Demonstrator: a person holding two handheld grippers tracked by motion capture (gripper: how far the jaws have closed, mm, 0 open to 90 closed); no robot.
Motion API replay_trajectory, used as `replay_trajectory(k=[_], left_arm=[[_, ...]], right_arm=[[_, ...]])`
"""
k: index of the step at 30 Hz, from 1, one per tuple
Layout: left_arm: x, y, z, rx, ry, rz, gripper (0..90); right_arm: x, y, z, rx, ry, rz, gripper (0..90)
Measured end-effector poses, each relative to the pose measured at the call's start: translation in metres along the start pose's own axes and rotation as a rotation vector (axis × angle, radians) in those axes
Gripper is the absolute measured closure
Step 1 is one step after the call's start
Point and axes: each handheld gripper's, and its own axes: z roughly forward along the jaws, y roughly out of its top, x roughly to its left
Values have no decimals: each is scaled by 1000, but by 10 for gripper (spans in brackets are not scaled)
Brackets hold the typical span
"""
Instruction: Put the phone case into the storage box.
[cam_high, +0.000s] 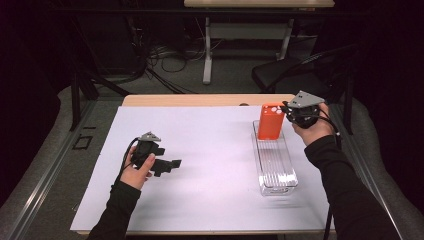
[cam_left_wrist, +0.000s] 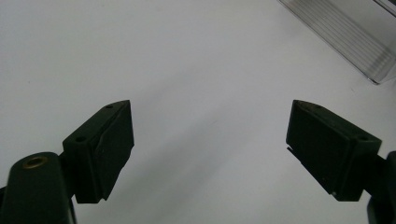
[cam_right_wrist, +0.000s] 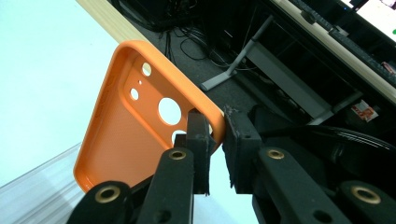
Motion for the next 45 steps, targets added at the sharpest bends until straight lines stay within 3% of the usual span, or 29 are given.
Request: replay_trajectory(k=[9, 15, 35, 45], left_arm=[[2, 0, -1, -5, 2, -3, 155], [1, -1, -1, -3, 2, -7, 155], [3, -3, 5, 13, 4, -16, 155], [4, -4, 6, 15, 4, -19, 155]], right_arm=[[3, -7, 11, -3, -30, -6, 818], [7, -8, 15, -34, -54, -10, 818], [19, -17, 31, -43, -78, -73, 818], [20, -25, 38, -47, -95, -68, 818]])
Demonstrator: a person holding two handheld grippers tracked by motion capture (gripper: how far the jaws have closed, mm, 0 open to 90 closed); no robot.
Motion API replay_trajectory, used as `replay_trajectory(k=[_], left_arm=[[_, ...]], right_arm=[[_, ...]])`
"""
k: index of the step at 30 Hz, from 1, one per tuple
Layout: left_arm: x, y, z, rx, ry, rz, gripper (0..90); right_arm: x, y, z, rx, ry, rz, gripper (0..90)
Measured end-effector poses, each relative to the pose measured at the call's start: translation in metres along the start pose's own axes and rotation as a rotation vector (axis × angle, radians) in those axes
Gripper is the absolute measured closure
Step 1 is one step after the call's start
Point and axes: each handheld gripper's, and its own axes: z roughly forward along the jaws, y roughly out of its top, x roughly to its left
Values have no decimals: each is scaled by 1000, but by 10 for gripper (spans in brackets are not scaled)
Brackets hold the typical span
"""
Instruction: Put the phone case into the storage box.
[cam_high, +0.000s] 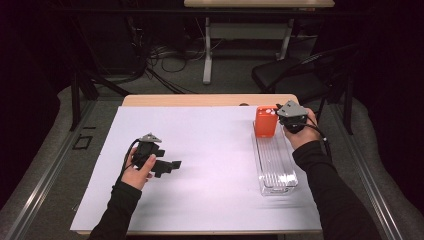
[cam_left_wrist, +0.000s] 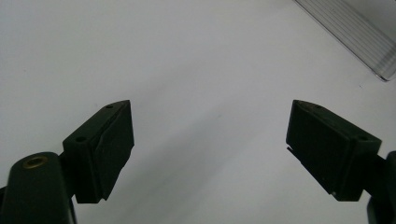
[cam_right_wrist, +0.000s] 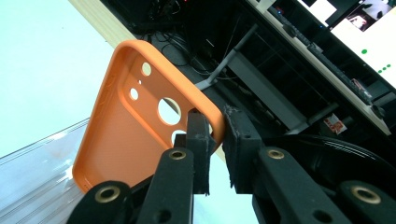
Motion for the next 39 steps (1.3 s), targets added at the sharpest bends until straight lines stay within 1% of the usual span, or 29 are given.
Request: replay_trajectory(k=[3, 12, 16, 23, 29, 33, 37, 39], left_arm=[[0, 0, 1, 6, 1, -2, 155], [1, -1, 1, 8, -1, -6, 155], [1, -1, 2, 8, 0, -6, 155], [1, -1, 1, 8, 1, -7, 155], [1, -1, 3, 14, 0, -6, 155], [1, -1, 3, 17, 1, -6, 155], [1, -1, 4, 16, 1, -6, 155], [1, -2, 4, 17, 0, -9, 155]], right_arm=[[0, -2, 0, -1, -4, 10, 818], [-1, -4, 1, -10, -16, 12, 818], [-2, -5, 2, -15, -23, 2, 817], [-2, -7, 3, -18, -23, 9, 815], [-5, -7, 3, 4, -20, 6, 796], [-6, -9, 4, 8, -13, 13, 777], [-6, -8, 5, 13, -12, -1, 760], [-6, -9, 6, 12, -15, 0, 758]])
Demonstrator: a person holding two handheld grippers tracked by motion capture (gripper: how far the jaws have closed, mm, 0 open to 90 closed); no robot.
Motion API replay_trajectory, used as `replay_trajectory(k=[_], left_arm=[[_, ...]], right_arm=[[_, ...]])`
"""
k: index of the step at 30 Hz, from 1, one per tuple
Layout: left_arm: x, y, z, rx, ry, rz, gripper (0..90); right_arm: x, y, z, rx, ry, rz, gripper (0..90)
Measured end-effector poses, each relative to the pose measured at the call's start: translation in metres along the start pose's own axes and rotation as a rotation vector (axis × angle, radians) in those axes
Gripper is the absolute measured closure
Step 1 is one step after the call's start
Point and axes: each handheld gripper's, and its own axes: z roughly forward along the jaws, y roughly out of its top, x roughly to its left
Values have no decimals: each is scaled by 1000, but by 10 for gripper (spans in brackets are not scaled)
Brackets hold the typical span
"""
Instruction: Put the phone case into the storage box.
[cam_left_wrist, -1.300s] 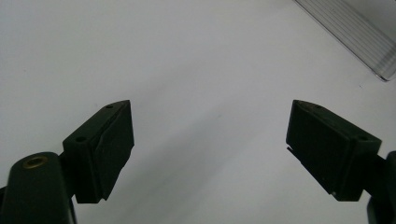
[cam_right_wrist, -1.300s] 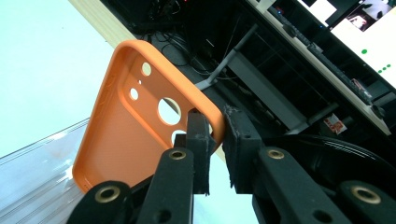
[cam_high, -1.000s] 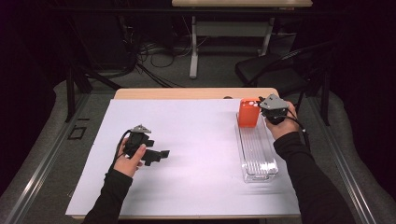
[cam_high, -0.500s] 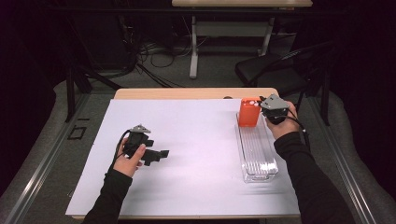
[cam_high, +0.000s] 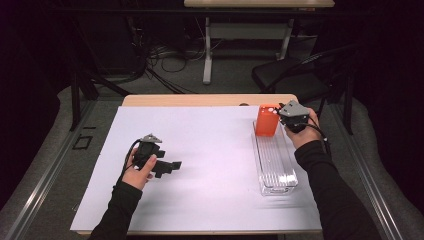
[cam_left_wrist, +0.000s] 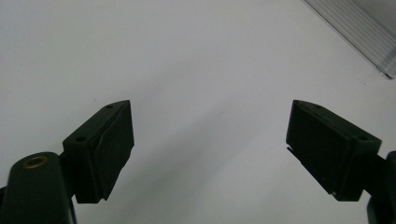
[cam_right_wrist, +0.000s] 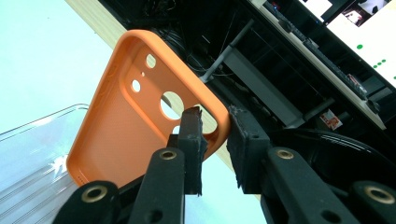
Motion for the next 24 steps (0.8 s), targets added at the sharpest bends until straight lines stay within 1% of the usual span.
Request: replay_trajectory(k=[7, 11, 13, 18, 19, 24], left_arm=[[0, 0, 0, -2, 0, -2, 155], [0, 0, -1, -3, -1, 2, 155], [0, 0, 0, -1, 0, -1, 155], [-1, 0, 0, 1, 0, 0, 155], [0, 0, 0, -1, -2, 2, 155], [0, 0, -1, -4, -2, -1, 155]], right_arm=[[1, -1, 1, 13, 10, 8, 703], [1, 1, 1, 13, 4, 16, 641], [1, 2, 0, 19, -2, 12, 614], [2, 3, -1, 35, -3, 32, 537], [3, 3, -2, 37, -1, 44, 527], [5, 5, -5, 47, 7, 51, 507]])
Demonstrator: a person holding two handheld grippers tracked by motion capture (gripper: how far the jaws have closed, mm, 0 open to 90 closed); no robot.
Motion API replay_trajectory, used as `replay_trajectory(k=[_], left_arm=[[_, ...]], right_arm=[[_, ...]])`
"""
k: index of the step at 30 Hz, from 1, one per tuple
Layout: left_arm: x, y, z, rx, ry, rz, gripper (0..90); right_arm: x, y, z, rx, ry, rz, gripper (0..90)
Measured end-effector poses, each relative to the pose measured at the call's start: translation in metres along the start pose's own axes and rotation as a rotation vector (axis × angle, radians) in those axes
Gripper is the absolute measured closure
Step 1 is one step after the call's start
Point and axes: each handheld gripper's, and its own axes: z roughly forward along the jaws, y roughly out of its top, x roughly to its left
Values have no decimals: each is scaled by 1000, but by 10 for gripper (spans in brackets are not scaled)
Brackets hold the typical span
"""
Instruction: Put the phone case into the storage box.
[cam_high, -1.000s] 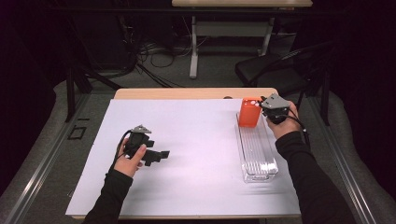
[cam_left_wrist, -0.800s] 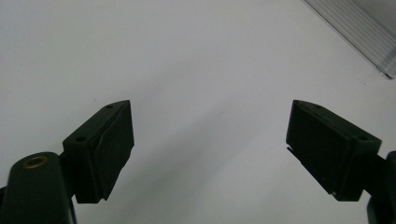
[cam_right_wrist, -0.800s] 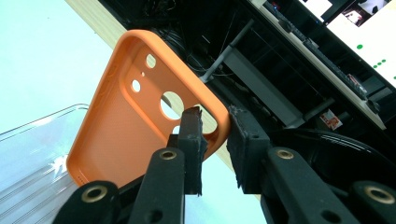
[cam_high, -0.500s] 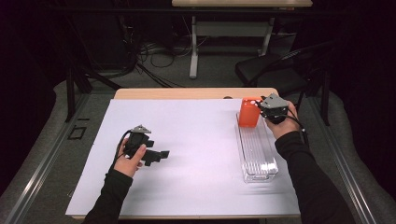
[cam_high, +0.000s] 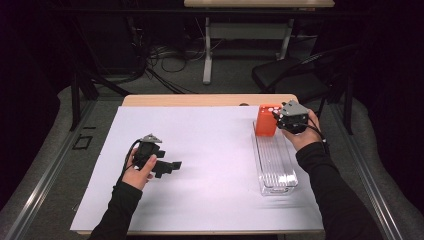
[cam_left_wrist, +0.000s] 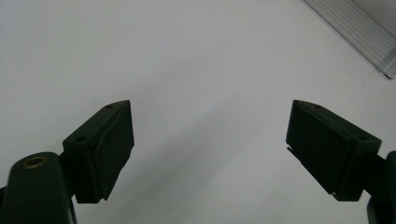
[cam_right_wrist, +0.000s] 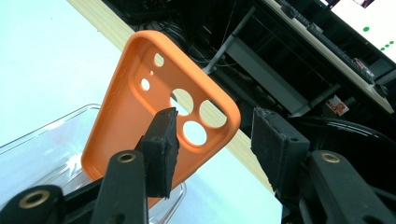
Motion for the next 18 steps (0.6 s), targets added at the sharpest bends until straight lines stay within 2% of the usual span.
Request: replay_trajectory(k=[4, 8, 18], left_arm=[[0, 0, -1, -2, -1, -2, 156], [1, 0, -2, -7, -1, -7, 156], [2, 0, -3, -9, -6, -10, 156]], right_arm=[[0, 2, -4, 8, -6, 0, 496], [2, 5, -10, 11, 8, -10, 526], [4, 12, -23, 7, 33, -9, 517]])
